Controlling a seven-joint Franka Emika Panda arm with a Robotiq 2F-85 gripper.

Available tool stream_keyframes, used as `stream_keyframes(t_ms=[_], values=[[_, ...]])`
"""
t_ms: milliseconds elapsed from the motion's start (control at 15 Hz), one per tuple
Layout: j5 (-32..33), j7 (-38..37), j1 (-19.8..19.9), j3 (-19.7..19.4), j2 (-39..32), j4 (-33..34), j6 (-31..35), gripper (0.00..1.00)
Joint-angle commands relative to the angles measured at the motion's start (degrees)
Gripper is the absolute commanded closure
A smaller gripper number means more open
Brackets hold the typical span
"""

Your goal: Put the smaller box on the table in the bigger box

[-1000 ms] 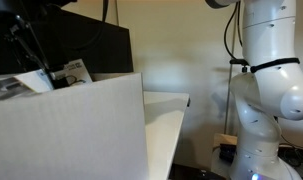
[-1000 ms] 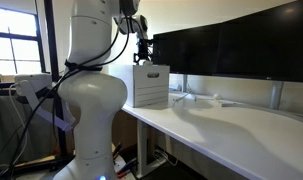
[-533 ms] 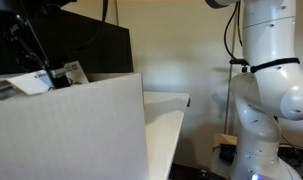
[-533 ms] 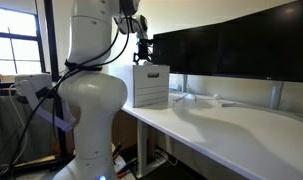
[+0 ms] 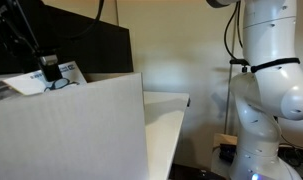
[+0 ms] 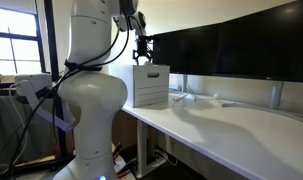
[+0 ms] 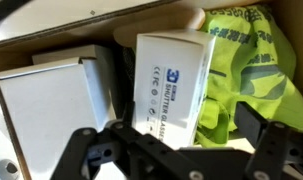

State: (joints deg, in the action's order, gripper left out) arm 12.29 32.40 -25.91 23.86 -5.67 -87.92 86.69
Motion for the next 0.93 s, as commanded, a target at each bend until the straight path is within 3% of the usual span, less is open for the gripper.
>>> stream_keyframes(t_ms=[0, 867], values=[[3.8, 0.9, -0.8, 1.2, 0.8, 2.5, -1.9, 0.00], [12.6, -3.9, -5.9, 4.7, 0.3, 6.9, -3.4, 0.00]])
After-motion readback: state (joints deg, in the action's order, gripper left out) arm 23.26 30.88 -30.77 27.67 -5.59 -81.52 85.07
